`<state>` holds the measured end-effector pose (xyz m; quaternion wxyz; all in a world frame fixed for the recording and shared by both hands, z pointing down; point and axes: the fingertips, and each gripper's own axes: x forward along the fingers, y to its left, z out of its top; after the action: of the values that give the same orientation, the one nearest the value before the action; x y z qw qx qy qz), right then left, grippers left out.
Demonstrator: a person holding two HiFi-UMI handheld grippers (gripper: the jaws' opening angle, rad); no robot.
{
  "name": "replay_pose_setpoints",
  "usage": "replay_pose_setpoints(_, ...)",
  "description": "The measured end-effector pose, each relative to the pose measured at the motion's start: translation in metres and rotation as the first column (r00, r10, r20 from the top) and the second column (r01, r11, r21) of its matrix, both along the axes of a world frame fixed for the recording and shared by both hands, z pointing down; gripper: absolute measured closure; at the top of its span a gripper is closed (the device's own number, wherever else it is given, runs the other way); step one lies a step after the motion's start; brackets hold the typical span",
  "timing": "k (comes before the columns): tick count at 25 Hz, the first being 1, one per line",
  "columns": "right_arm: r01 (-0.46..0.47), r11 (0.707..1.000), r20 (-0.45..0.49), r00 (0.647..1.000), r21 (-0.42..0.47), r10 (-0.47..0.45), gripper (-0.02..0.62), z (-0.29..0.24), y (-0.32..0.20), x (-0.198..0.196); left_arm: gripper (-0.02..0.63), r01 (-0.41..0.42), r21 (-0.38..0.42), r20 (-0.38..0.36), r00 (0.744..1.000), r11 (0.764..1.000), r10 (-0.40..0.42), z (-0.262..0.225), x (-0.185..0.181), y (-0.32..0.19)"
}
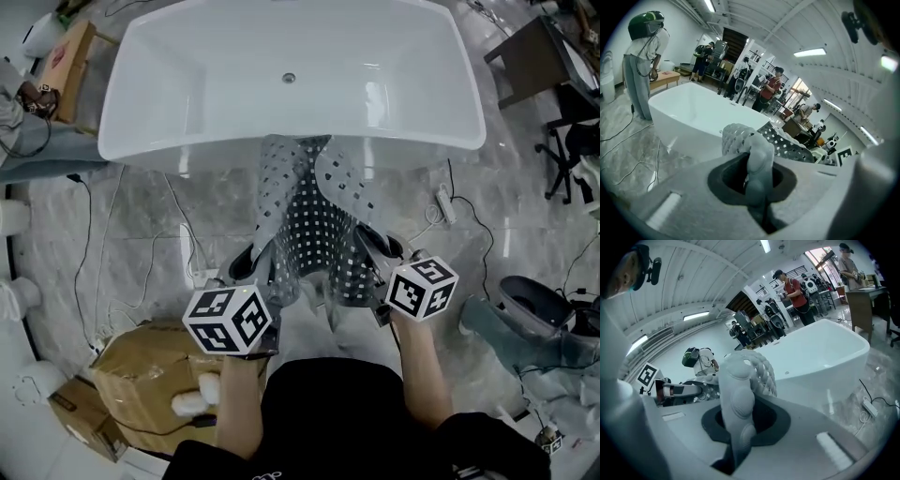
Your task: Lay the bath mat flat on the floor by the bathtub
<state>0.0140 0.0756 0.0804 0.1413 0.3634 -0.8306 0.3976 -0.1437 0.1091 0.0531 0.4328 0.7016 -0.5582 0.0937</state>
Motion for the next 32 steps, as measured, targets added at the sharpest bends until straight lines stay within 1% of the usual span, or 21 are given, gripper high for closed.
replay_pose_setpoints(4, -0.016, 0.999, -0.014, 1.0, -0.05, 0.016, 0.566, 0.03, 0.003, 0.006, 0.583, -0.039, -0.031, -0.008, 0.999, 0.999, 0.039, 0.023, 0.003, -0.01)
replay_pose_setpoints(8, -0.058, 0.994, -0.037, 0.998, -0.098, 0.055, 0.568, 0.06, 0.008, 0.02, 0.583, -0.101, -0.073, 0.019, 0.995, 0.992, 0.102, 0.054, 0.007, -0.013)
replay_pose_setpoints(11, -0.078, 0.989, -0.059, 0.996, -0.127, 0.071, 0.568, 0.086, 0.009, 0.023, 0.583, -0.144, -0.11, 0.035, 0.988, 0.983, 0.148, 0.081, -0.001, -0.013)
replay_pose_setpoints(15, -0.073, 0.987, -0.105, 0.993, -0.143, 0.058, 0.568, 0.119, 0.004, 0.031, 0.583, -0.156, -0.151, 0.014, 0.987, 0.976, 0.16, 0.112, 0.003, -0.02)
replay_pose_setpoints(20, -0.073, 0.98, -0.132, 0.99, -0.183, 0.049, 0.568, 0.169, 0.01, 0.038, 0.583, -0.186, -0.193, 0.031, 0.98, 0.963, 0.196, 0.157, 0.017, -0.025)
replay_pose_setpoints(25, -0.066, 0.973, -0.162, 0.986, -0.221, 0.03, 0.568, 0.222, 0.008, 0.046, 0.583, -0.228, -0.245, 0.035, 0.969, 0.942, 0.243, 0.206, 0.019, -0.024)
replay_pose_setpoints(32, -0.058, 0.957, -0.173, 0.985, -0.283, 0.008, 0.568, 0.294, 0.002, 0.055, 0.583, -0.202, -0.31, 0.032, 0.974, 0.929, 0.223, 0.275, 0.015, -0.029)
